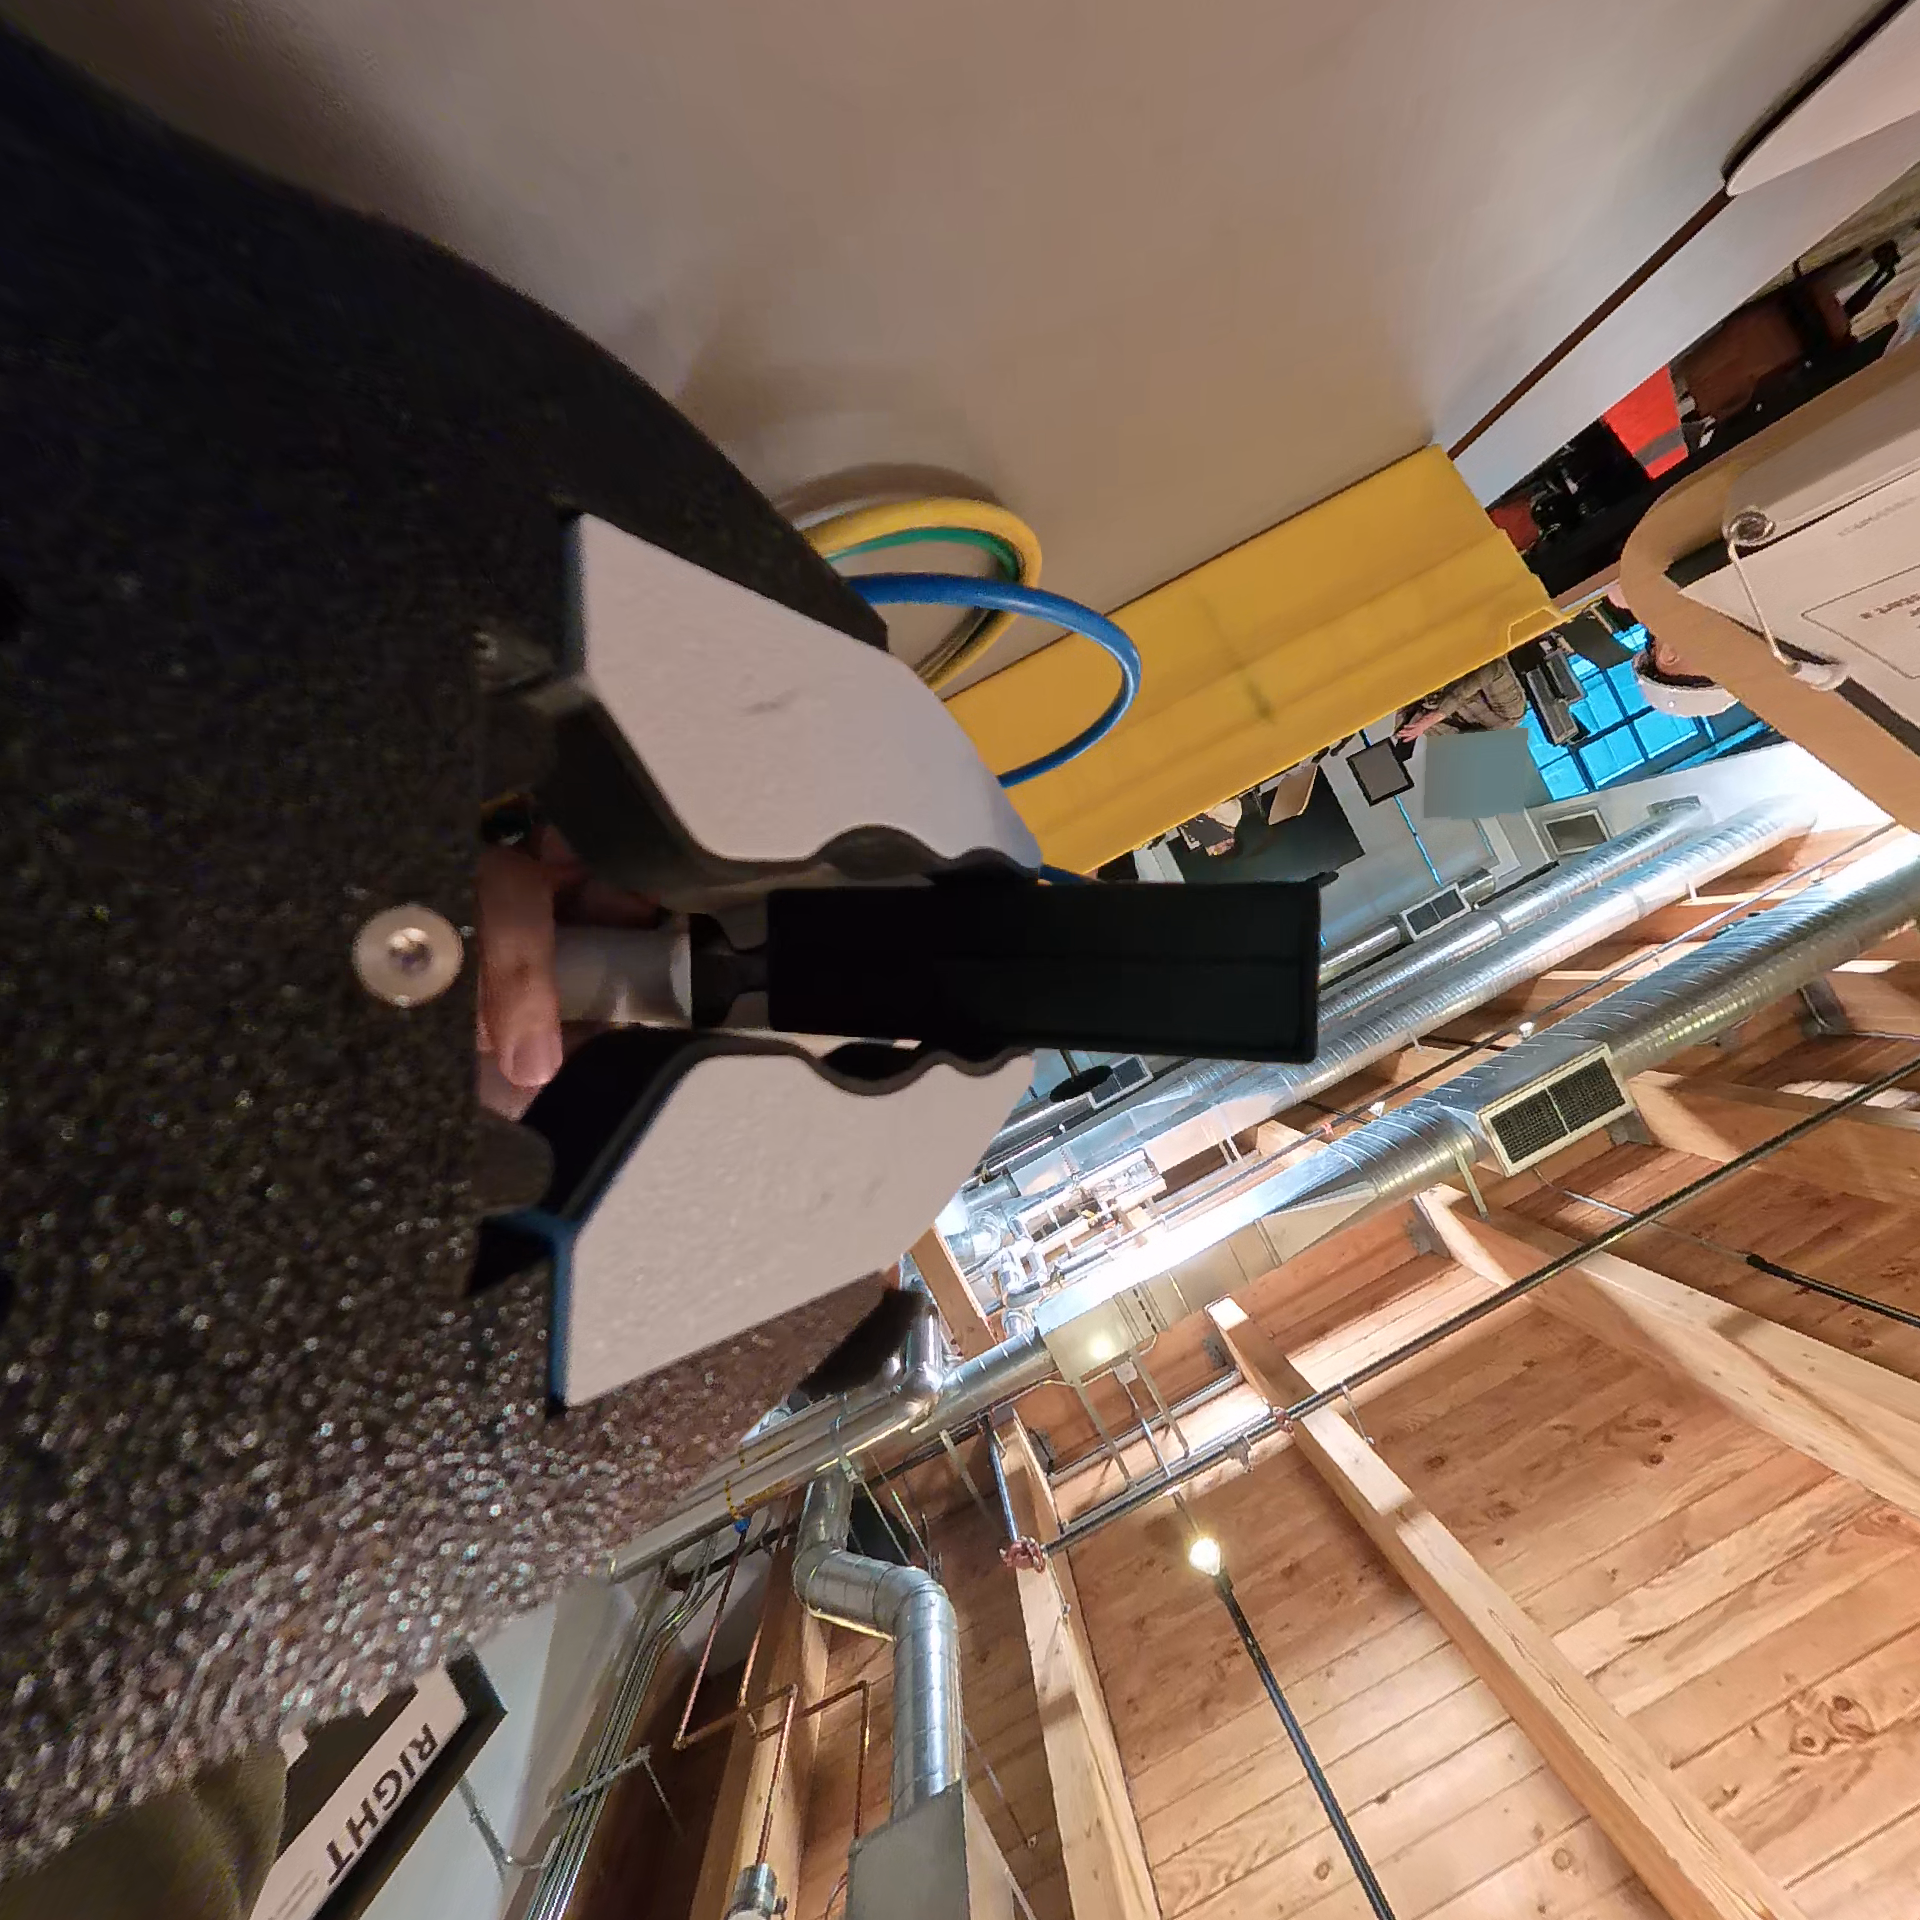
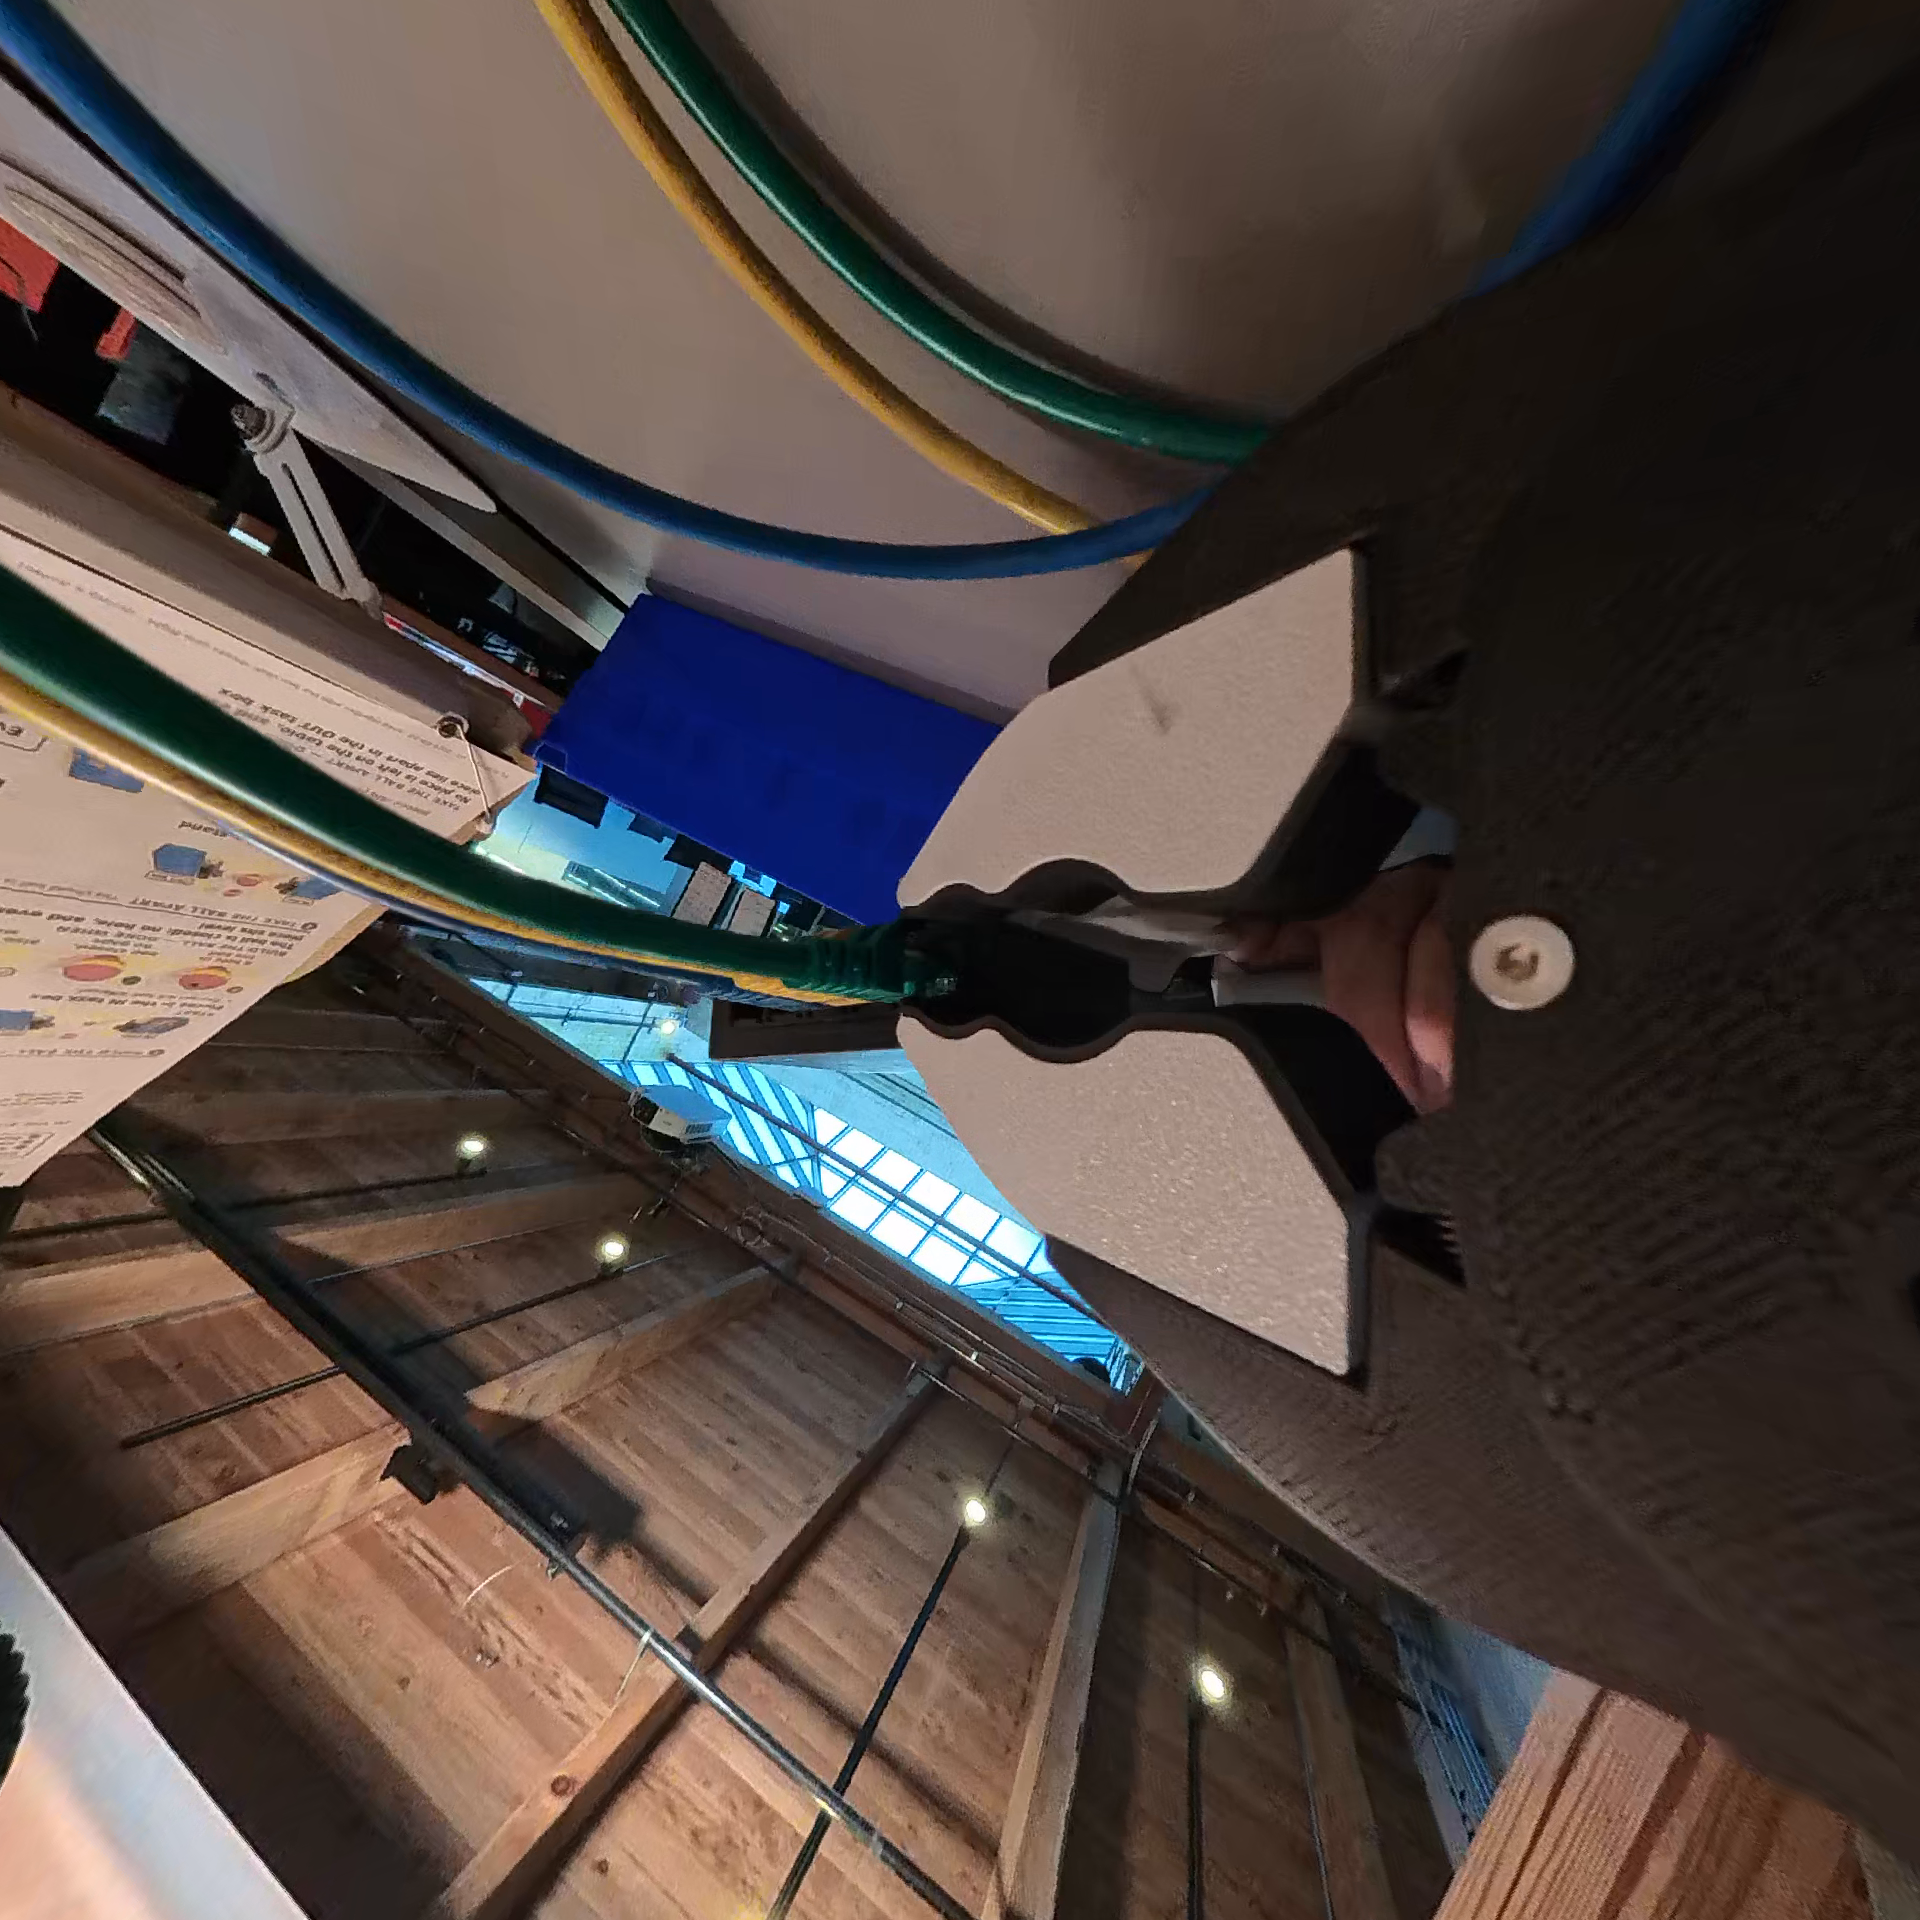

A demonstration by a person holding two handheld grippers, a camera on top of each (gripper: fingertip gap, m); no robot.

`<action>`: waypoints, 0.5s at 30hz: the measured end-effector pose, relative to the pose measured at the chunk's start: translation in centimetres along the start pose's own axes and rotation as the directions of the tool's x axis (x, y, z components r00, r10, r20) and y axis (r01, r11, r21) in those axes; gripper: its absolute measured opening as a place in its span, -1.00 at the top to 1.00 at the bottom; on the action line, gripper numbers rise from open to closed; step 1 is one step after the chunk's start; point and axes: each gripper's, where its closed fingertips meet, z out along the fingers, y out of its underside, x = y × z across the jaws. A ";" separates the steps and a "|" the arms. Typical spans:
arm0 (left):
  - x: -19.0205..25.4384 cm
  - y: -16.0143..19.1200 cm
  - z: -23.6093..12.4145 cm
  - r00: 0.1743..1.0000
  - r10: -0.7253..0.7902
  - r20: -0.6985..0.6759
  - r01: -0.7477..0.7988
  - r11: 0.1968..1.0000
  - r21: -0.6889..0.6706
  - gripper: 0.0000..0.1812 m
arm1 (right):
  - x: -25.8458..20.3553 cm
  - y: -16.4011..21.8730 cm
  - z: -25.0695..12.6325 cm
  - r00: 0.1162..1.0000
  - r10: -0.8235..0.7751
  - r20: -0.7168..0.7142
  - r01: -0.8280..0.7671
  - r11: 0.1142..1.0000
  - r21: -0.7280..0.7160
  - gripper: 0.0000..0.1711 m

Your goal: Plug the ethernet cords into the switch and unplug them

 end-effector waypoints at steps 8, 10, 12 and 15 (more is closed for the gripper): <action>0.3 -0.3 -0.1 0.999 0.051 -0.010 -0.050 0.997 0.051 0.70 | -0.3 0.1 0.3 0.998 -0.061 0.031 0.062 0.998 -0.033 0.86; 0.3 -0.5 -0.2 0.998 0.064 -0.022 -0.062 0.996 0.058 0.70 | -0.4 0.0 0.6 0.996 -0.069 0.048 0.071 0.997 -0.035 0.86; 0.4 -0.8 -0.3 0.995 0.098 -0.016 -0.096 0.993 0.074 0.70 | -0.5 0.1 1.0 0.996 -0.066 0.062 0.068 0.997 -0.026 0.87; 0.2 -1.4 -0.7 0.995 0.101 -0.013 -0.100 0.992 0.073 0.70 | -0.5 0.5 1.4 0.988 -0.150 0.037 0.153 0.985 -0.081 0.90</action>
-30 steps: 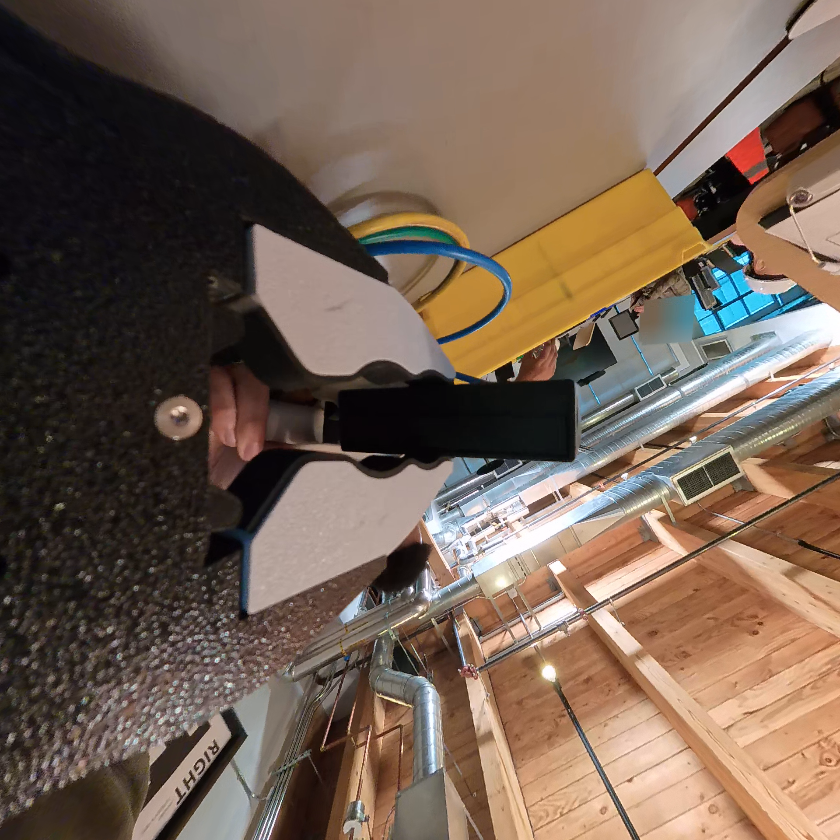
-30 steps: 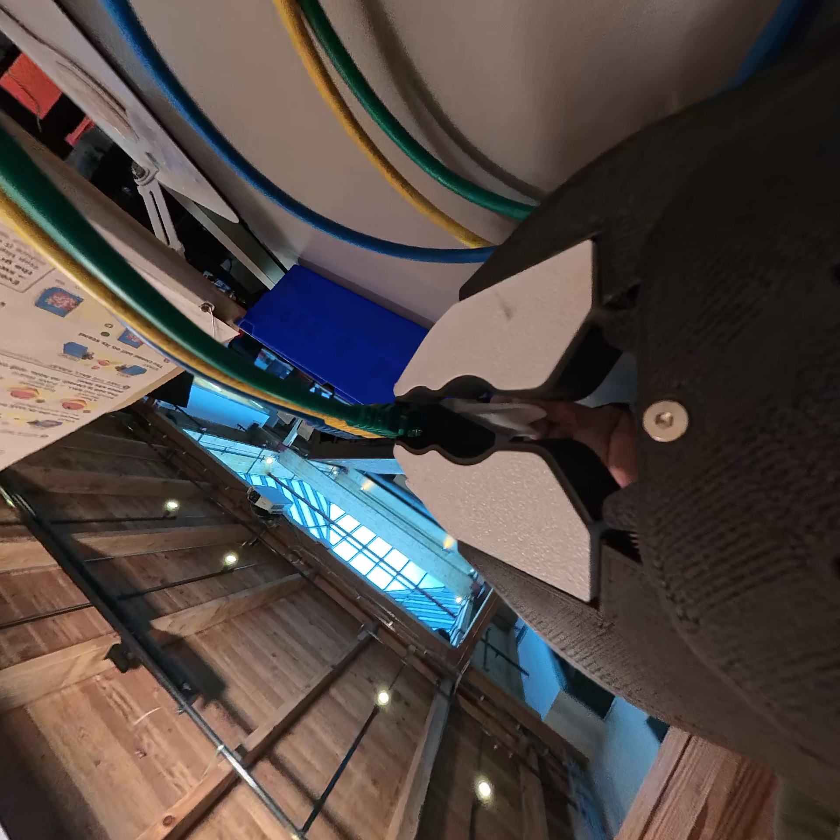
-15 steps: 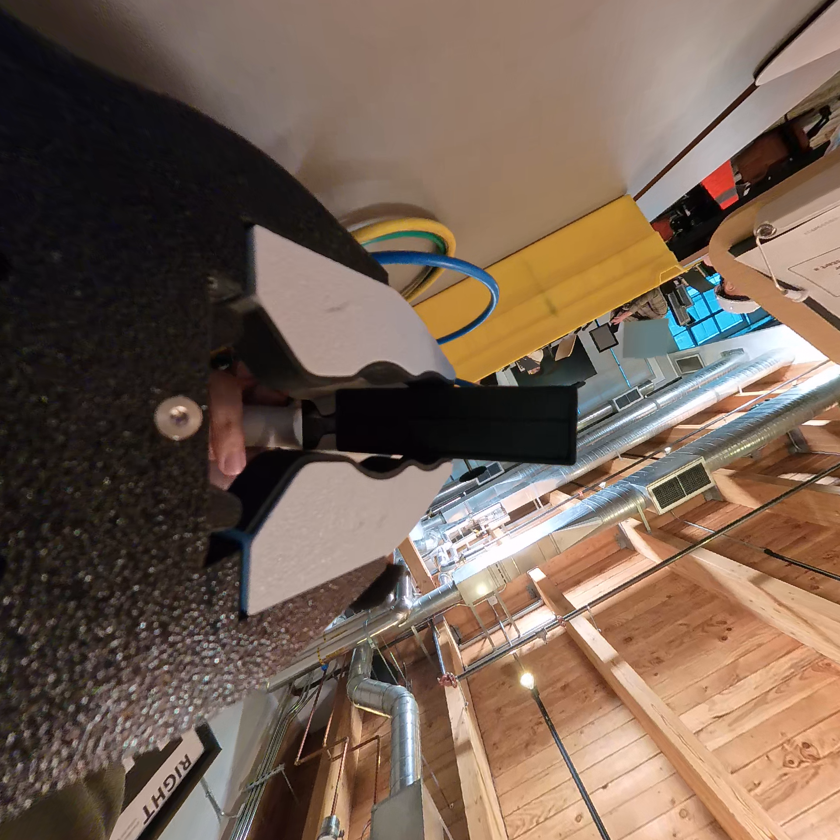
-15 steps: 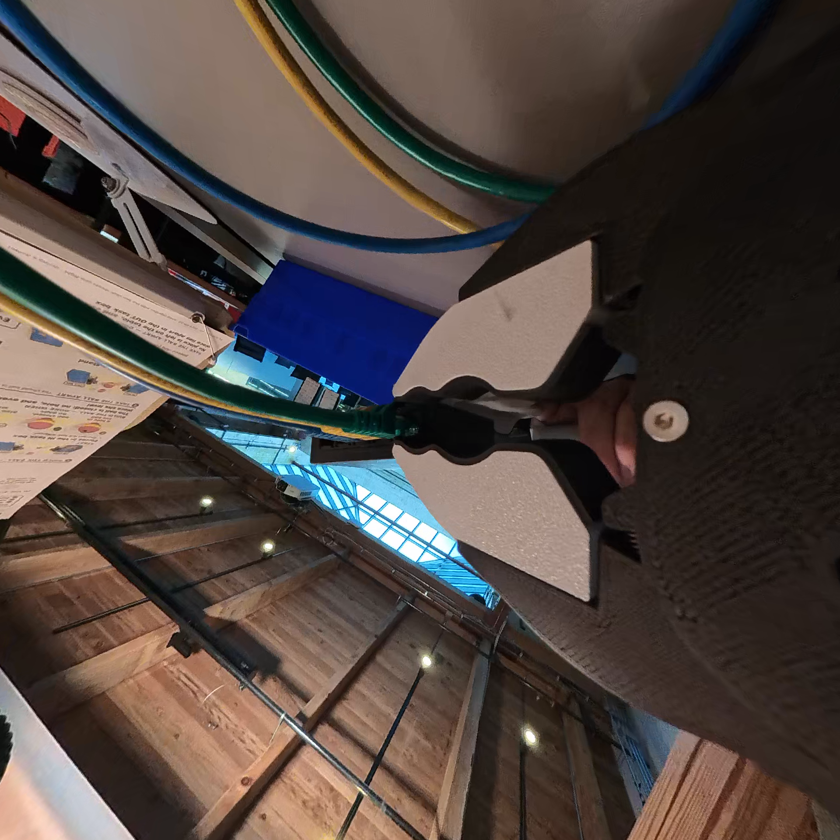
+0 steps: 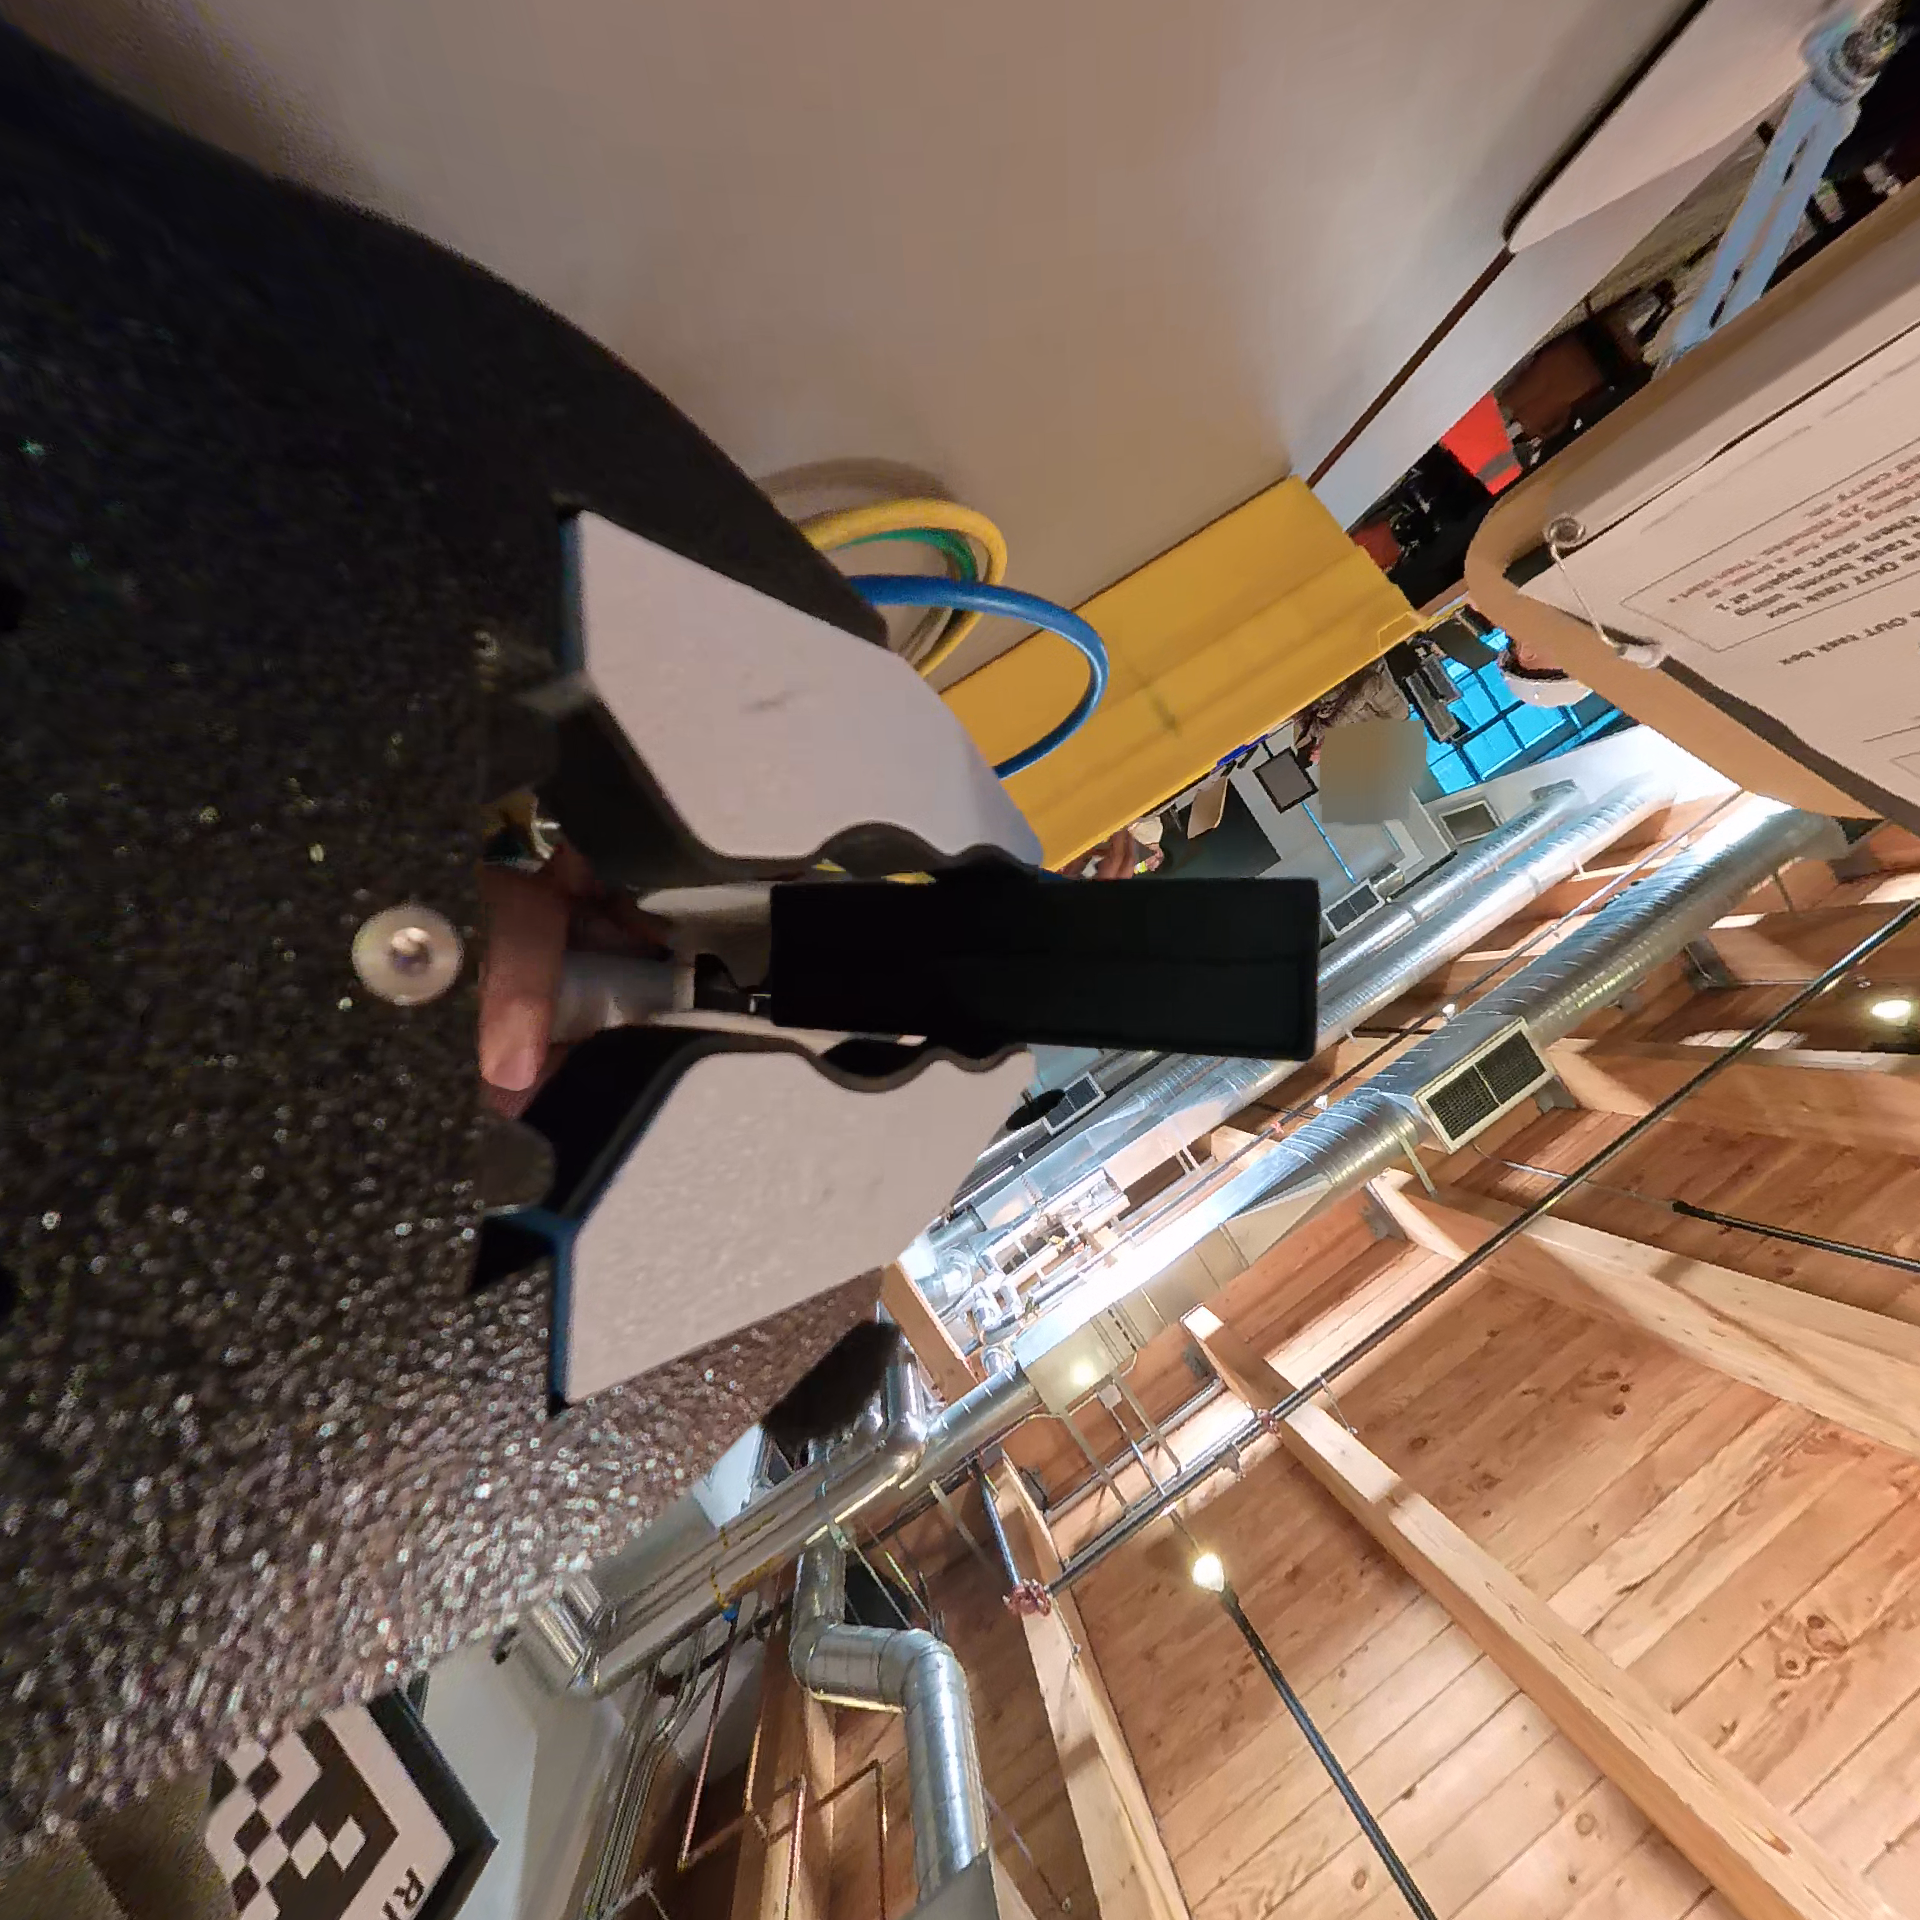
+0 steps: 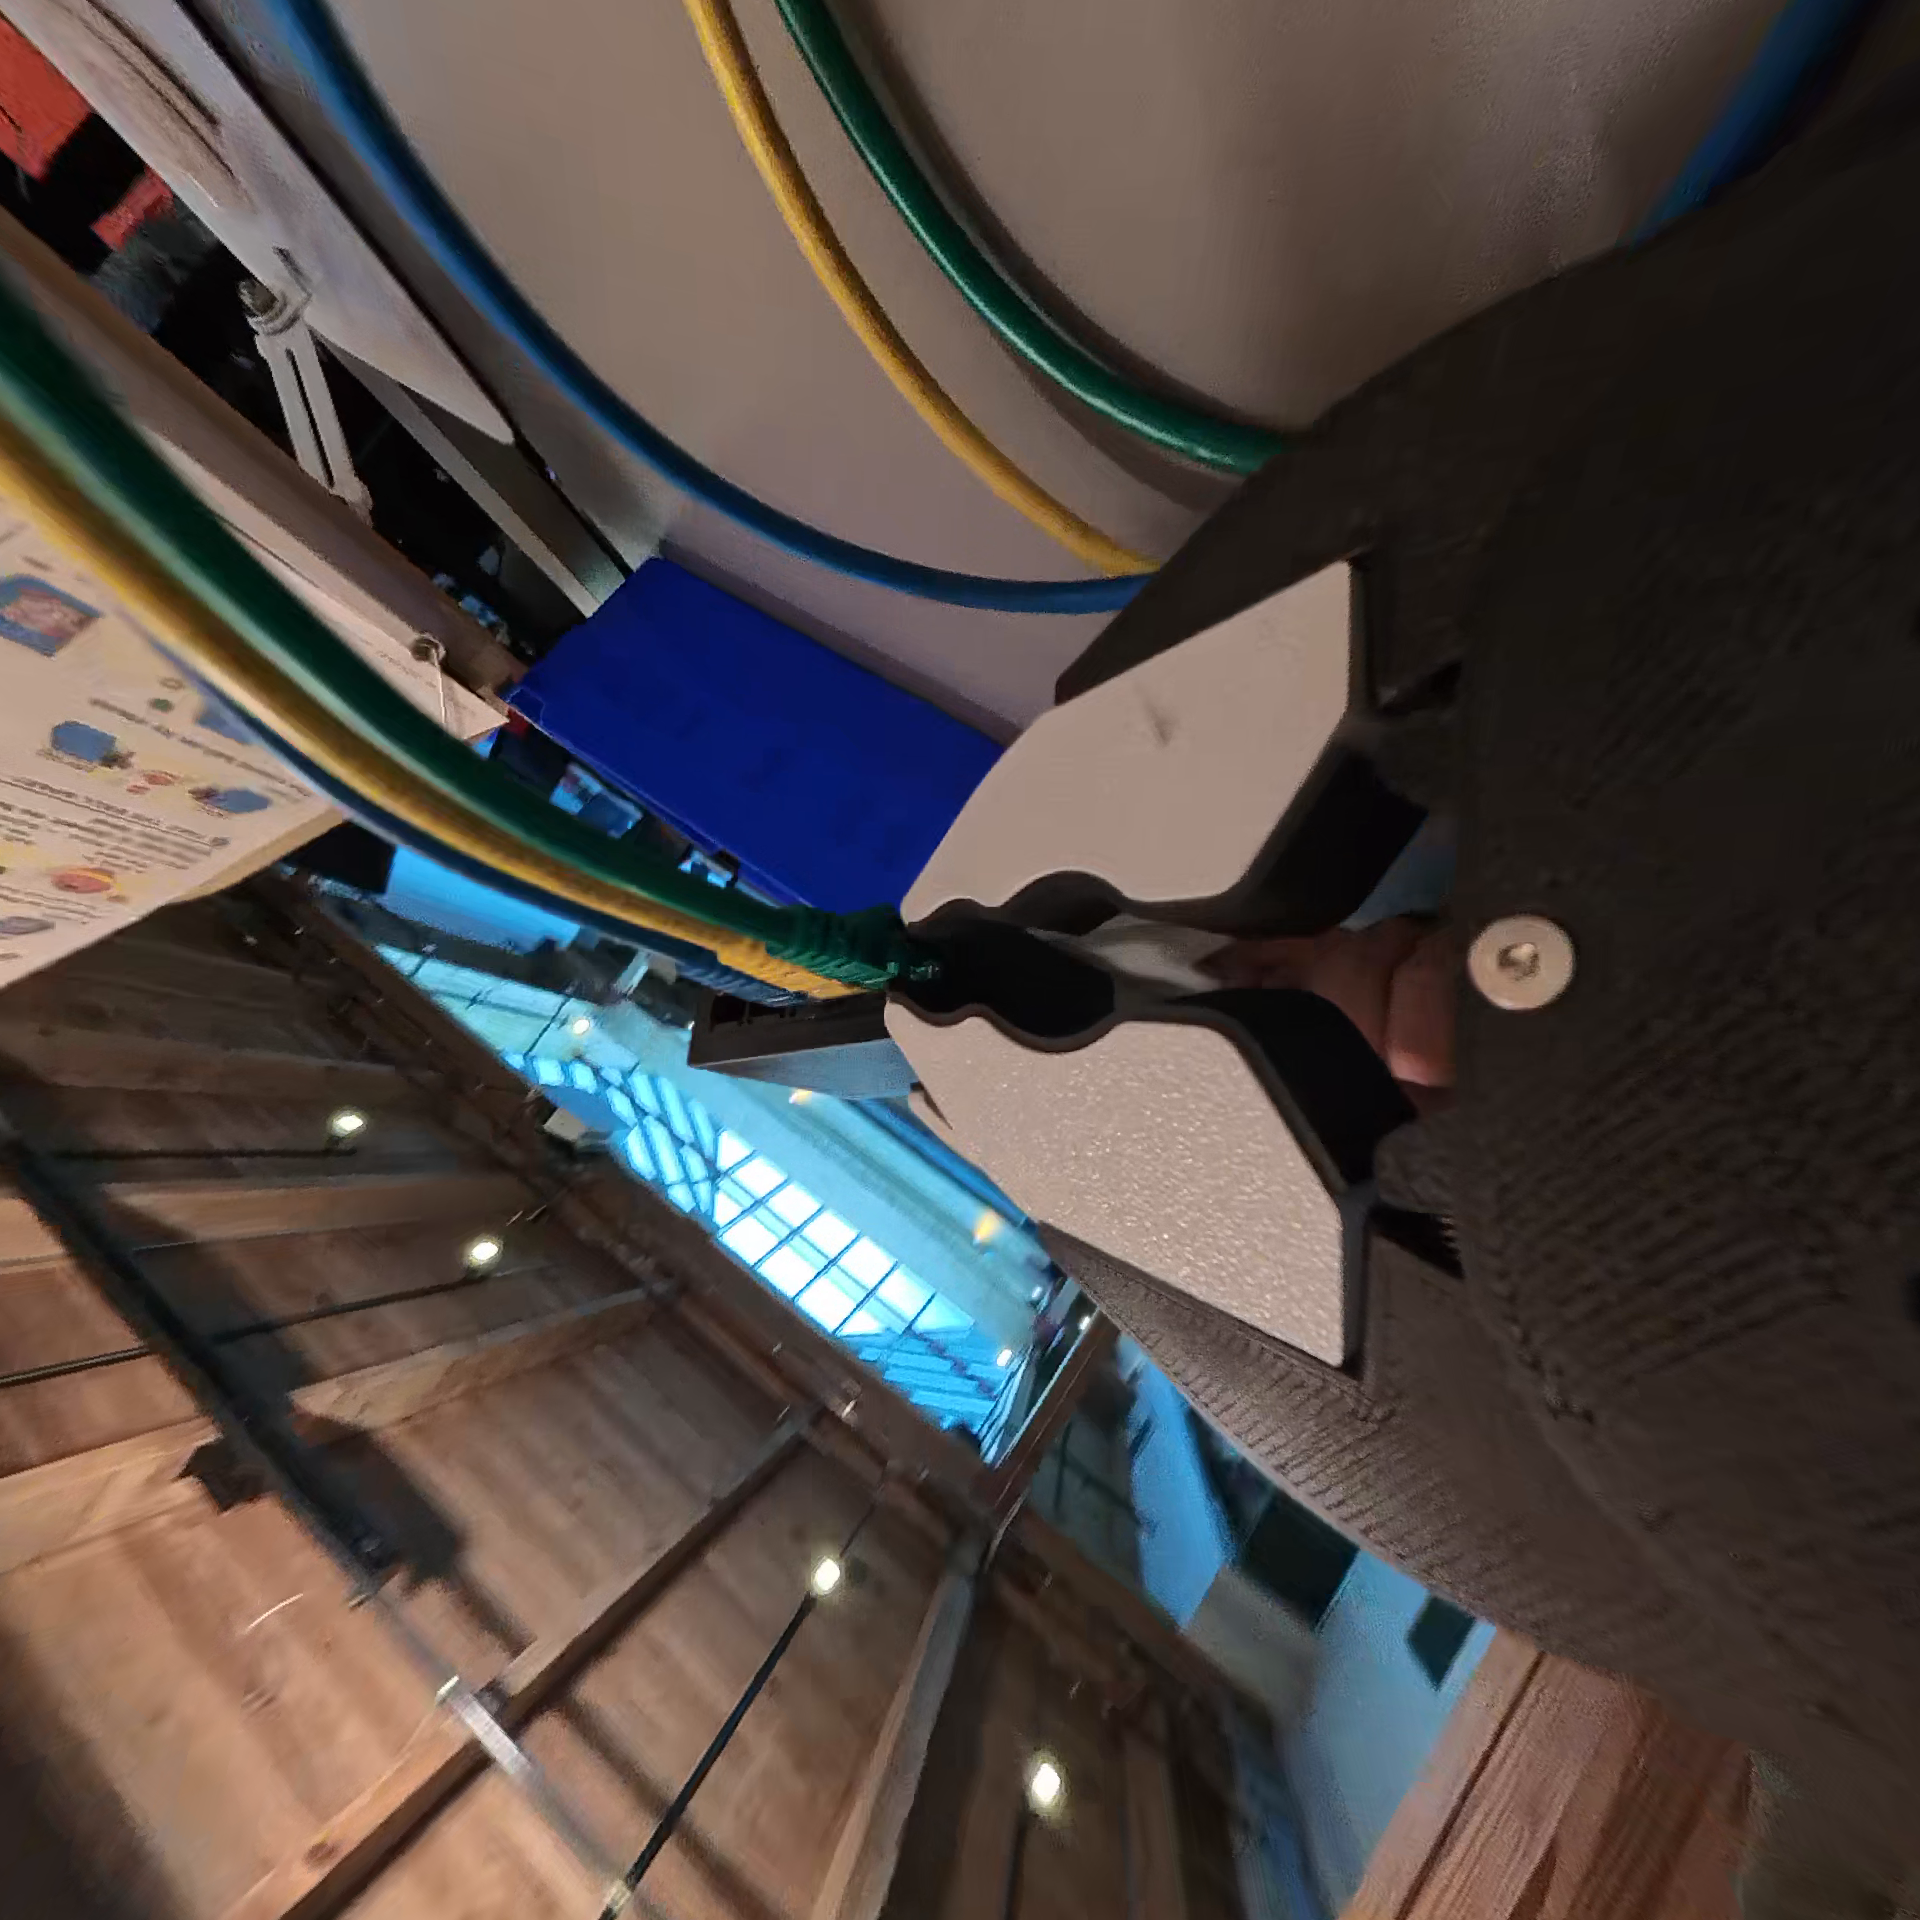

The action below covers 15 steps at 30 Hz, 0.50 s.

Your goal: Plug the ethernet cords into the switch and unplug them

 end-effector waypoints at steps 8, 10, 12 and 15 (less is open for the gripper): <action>0.0 -0.4 -0.4 0.999 -0.024 -0.025 0.024 1.000 0.009 0.70 | -0.4 0.2 0.4 0.996 -0.087 0.002 0.087 0.995 -0.052 0.91; 0.4 -0.5 -0.5 0.996 0.087 -0.022 -0.087 0.996 -0.002 0.70 | -0.5 0.3 0.5 0.995 -0.100 0.008 0.100 0.993 -0.056 0.91; 0.6 -0.6 -0.5 0.999 0.019 -0.035 -0.020 1.000 -0.019 0.70 | -0.8 0.1 0.5 0.991 -0.137 0.007 0.137 0.989 -0.060 0.91; 0.3 -0.7 -0.7 0.974 -0.213 -0.073 0.214 0.977 -0.004 0.71 | -1.0 0.1 0.7 0.976 -0.218 -0.016 0.216 0.973 -0.087 0.90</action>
